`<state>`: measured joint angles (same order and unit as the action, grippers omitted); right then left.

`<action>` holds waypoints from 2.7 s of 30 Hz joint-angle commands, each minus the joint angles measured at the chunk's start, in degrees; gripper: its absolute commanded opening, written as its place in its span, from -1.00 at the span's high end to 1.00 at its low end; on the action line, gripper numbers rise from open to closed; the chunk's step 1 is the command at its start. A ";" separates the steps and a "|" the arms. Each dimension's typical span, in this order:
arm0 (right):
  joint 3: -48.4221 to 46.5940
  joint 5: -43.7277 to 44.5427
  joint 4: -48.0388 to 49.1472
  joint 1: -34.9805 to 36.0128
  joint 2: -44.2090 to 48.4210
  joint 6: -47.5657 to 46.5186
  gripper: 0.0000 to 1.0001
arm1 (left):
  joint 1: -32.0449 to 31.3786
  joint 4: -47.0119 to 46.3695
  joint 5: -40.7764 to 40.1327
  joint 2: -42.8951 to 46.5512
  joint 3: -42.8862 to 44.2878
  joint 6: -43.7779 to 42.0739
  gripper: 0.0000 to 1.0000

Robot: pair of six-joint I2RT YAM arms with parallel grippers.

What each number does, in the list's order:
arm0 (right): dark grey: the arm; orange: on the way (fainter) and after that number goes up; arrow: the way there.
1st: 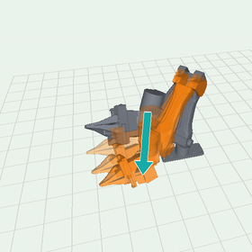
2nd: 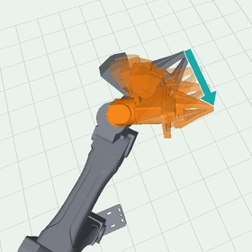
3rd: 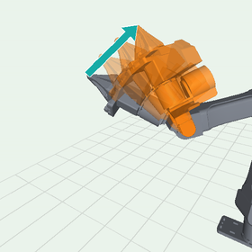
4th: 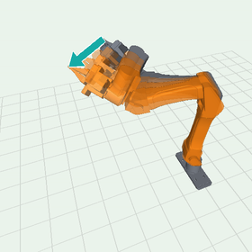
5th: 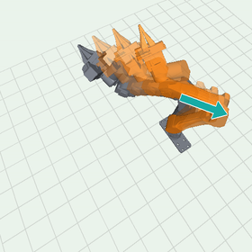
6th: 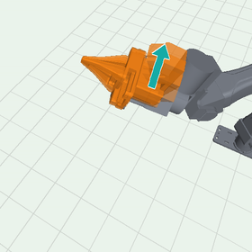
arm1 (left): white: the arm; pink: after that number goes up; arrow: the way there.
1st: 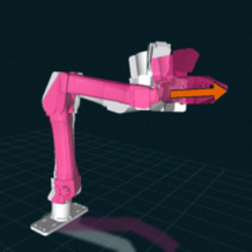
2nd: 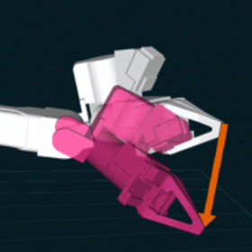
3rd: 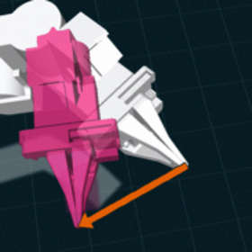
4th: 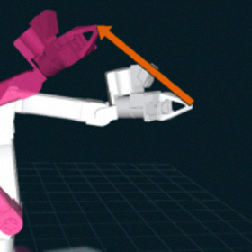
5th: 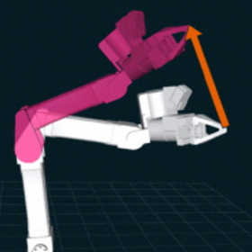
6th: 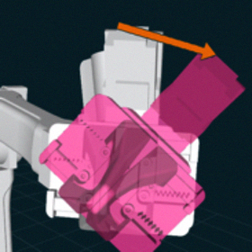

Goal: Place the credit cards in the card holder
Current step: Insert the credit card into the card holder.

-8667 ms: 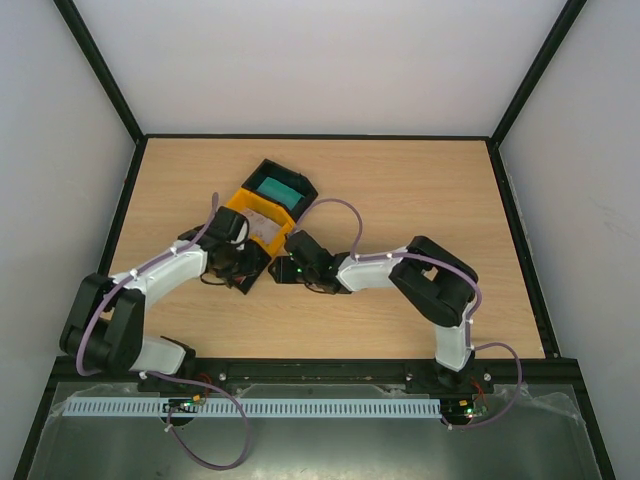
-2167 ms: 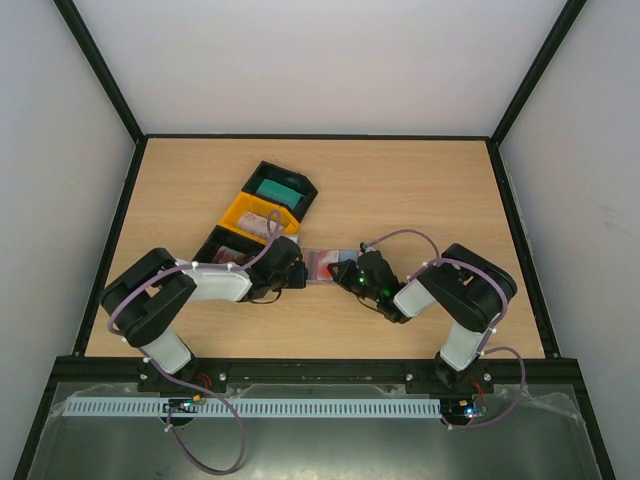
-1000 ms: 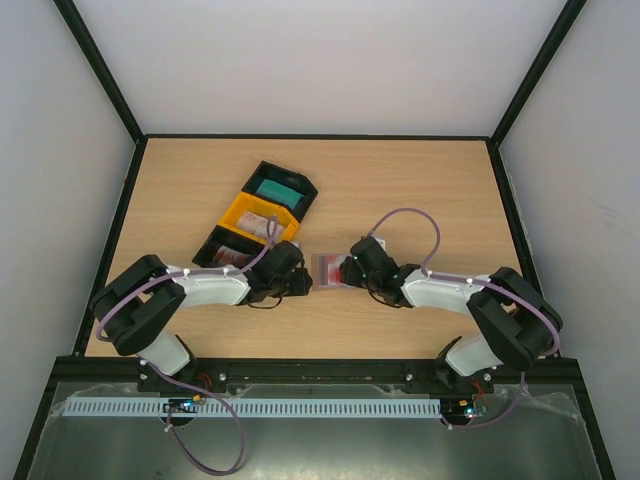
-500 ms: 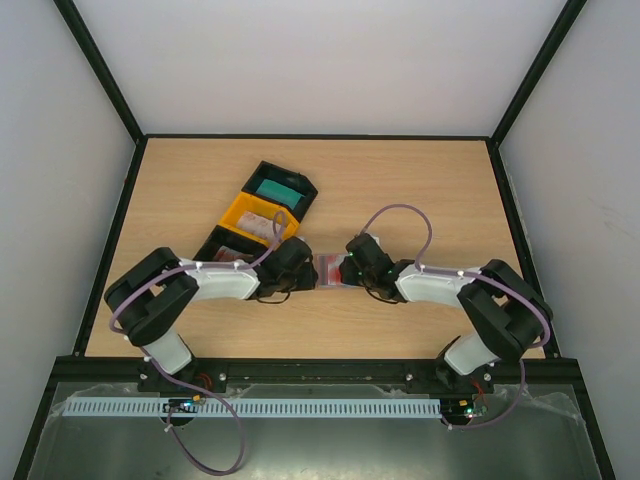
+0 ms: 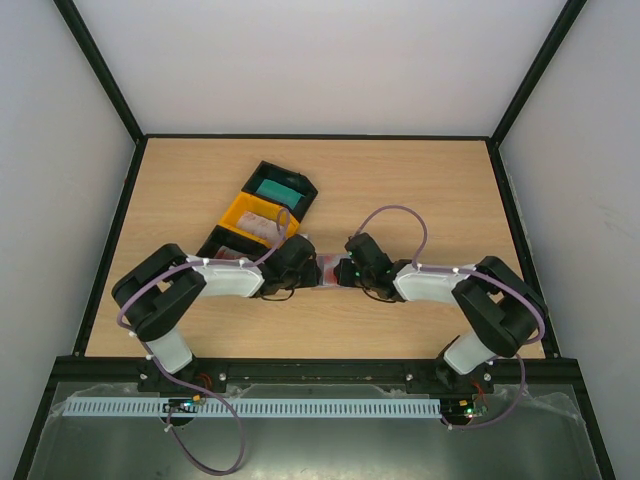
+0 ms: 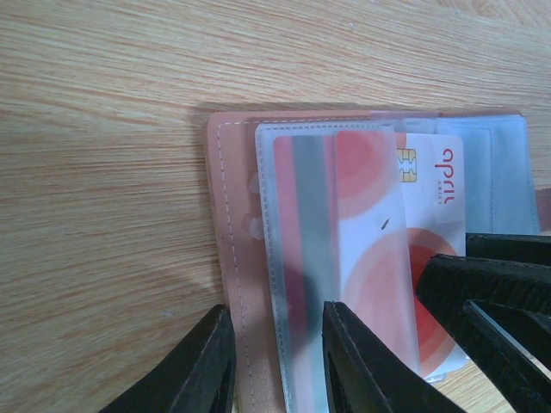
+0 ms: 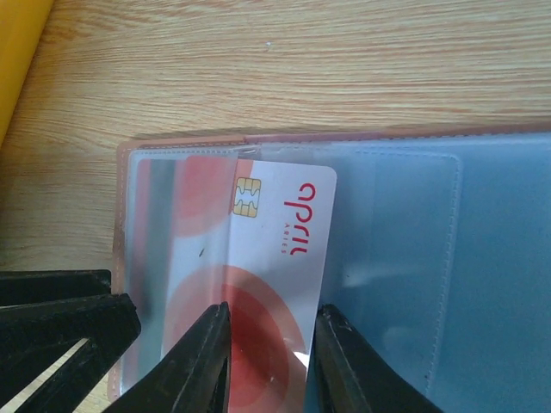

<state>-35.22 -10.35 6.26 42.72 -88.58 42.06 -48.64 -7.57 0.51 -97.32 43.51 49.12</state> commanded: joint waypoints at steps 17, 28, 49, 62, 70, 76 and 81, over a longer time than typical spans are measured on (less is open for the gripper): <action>-5.15 12.97 -10.79 2.96 1.97 -1.17 0.24 | -0.36 3.44 0.37 -2.57 -1.33 -0.17 0.38; -5.79 9.16 -8.90 3.69 -2.04 -1.17 0.28 | -0.33 2.92 0.79 -2.70 -1.84 -0.08 0.33; -10.20 5.39 -7.41 7.11 -6.04 -9.70 0.35 | -0.72 2.60 0.66 -3.70 -2.19 0.01 0.30; -6.47 20.75 -15.33 7.09 6.38 -5.89 0.11 | -1.44 3.30 -1.12 -5.02 -2.84 0.60 0.36; -4.04 27.31 -19.75 7.09 3.29 -3.64 0.12 | -1.79 4.31 -1.76 -4.74 -2.51 1.02 0.36; -1.47 32.74 -21.74 7.11 3.11 -0.61 0.13 | -1.89 6.46 -2.83 -4.36 -1.54 1.00 0.36; -2.23 34.35 -23.71 7.11 2.07 0.24 0.17 | -1.80 9.47 -3.37 -2.46 -0.57 0.02 0.36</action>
<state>-37.21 19.07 -13.89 49.54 -85.73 40.16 -49.98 -9.82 -2.09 -98.78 43.88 49.54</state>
